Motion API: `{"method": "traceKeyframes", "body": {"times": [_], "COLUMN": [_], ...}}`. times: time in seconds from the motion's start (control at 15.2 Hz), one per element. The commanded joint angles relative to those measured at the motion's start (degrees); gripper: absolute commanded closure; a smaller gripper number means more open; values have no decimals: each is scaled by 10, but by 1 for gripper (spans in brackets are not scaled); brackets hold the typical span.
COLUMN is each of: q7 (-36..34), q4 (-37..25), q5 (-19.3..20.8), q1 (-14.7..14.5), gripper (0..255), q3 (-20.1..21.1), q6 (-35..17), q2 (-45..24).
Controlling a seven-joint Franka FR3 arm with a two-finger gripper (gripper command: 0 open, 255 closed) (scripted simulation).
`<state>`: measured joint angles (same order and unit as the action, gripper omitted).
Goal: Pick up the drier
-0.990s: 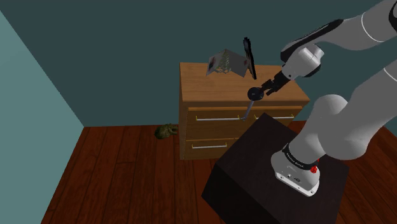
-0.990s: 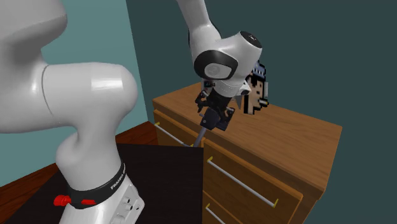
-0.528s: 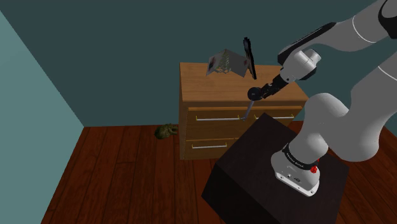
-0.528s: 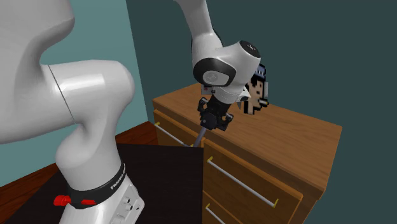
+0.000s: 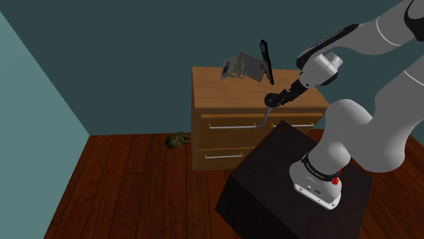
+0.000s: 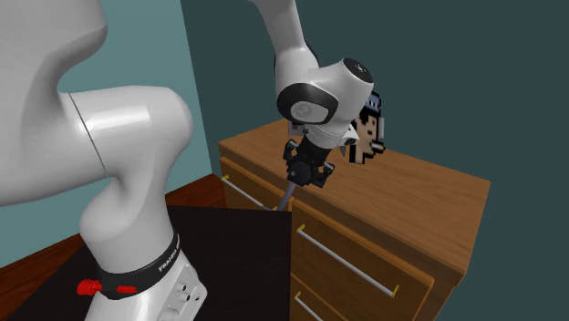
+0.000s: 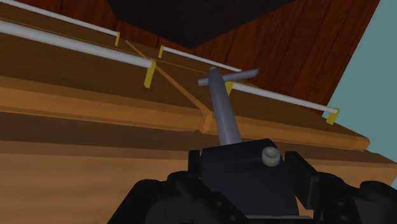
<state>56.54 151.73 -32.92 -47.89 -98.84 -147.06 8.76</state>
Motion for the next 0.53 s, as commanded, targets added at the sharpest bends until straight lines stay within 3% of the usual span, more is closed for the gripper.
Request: {"method": "traceKeyframes", "body": {"times": [0.0, 0.07, 0.13, 0.2, 0.26, 0.46], "q7": [15, 38, -5, -8, -47, -102], "q4": [-2, -6, -1, -1, 3, 6], "q5": [-26, -63, -6, -6, 45, 109], "q1": [36, 120, 184, 261, 263, 328], "gripper": [255, 255, 255, 255, 255, 255], "q3": [39, 127, 185, 261, 257, 315], "q6": [17, 42, 29, 38, 30, 41], "q2": [-22, -54, -17, -19, 13, 51]}}
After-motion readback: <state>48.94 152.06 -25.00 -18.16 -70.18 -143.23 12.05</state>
